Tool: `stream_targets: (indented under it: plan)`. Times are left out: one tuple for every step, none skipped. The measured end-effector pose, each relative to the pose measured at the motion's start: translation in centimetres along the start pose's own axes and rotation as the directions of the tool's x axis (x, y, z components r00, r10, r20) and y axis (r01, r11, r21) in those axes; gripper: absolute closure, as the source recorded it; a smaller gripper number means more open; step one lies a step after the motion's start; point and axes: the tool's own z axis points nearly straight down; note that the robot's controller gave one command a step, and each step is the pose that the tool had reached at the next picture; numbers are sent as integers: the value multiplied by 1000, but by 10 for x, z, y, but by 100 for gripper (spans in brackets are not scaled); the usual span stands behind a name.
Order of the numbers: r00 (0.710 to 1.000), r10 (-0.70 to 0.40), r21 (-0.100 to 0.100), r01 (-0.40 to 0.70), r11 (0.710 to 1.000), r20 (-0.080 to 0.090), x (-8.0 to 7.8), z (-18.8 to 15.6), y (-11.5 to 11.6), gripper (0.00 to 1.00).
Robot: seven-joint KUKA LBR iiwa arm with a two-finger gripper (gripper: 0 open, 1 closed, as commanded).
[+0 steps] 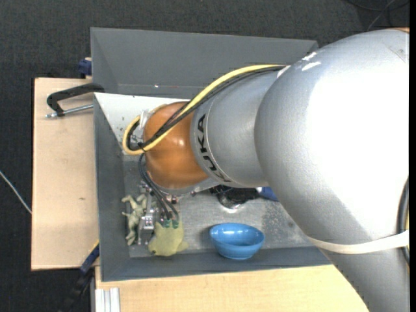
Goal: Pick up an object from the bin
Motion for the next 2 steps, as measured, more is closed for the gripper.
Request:
stream_targets:
  plan:
    - [1000, 3, 1, -3, 1000, 7, -5, -4, -3, 100]
    - [983, -181, 0, 181, 983, 10, -30, -132, -15, 100]
